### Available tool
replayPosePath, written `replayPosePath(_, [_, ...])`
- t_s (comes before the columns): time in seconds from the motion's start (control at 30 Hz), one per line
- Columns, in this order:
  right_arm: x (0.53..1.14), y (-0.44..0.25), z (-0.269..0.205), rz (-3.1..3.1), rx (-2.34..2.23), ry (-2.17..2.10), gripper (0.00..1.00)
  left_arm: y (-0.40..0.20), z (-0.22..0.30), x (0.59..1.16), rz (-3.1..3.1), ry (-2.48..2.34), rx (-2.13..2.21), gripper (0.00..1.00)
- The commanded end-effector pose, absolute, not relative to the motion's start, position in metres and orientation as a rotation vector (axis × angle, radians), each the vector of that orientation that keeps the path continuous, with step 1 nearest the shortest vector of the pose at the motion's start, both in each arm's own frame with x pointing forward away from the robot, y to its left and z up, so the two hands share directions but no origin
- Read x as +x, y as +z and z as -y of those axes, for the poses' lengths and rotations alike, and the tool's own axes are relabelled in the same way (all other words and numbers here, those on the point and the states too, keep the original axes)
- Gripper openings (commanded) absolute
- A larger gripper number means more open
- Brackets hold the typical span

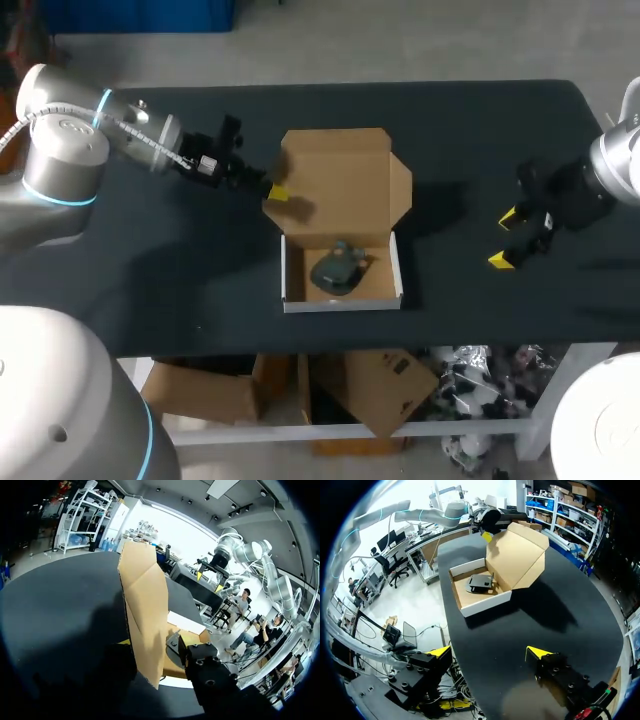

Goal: Assemble the packaging by folding the flat box into shape, placing the metal phone stand inside, and closing the box properly

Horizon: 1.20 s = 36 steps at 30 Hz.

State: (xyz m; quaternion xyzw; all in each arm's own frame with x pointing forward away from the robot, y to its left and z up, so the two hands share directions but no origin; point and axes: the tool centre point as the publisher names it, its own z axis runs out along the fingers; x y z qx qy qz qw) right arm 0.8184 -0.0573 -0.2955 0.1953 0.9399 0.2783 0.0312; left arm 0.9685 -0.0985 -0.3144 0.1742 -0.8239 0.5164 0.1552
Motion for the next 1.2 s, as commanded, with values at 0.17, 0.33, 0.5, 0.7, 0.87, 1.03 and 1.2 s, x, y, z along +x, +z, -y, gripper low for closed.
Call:
replayPosePath(0.17, [0.817, -0.295, 0.058, -2.894, 0.6, 0.862, 1.0, -0.316, 0.102, 0.964, 2.37, 1.494, 0.464, 0.38])
replayPosePath(0.33, [0.817, -0.295, 0.058, -2.894, 0.6, 0.862, 1.0, -0.316, 0.106, 0.962, 2.394, 1.517, 0.453, 0.31])
replayPosePath(0.5, [0.817, -0.295, 0.058, -2.894, 0.6, 0.862, 1.0, -0.313, 0.112, 0.96, 2.405, 1.545, 0.417, 0.28])
replayPosePath(0.7, [0.817, -0.295, 0.058, -2.894, 0.6, 0.862, 1.0, -0.312, 0.114, 0.959, 2.425, 1.566, 0.378, 0.24])
replayPosePath(0.87, [0.817, -0.295, 0.058, -2.894, 0.6, 0.862, 1.0, -0.314, 0.117, 0.958, 2.452, 1.581, 0.36, 0.09])
replayPosePath(1.03, [0.817, -0.295, 0.058, -2.894, 0.6, 0.862, 1.0, -0.315, 0.117, 0.958, 2.463, 1.593, 0.345, 0.11])
replayPosePath(1.2, [0.817, -0.295, 0.058, -2.894, 0.6, 0.862, 1.0, -0.315, 0.118, 0.958, 2.475, 1.597, 0.321, 0.06])
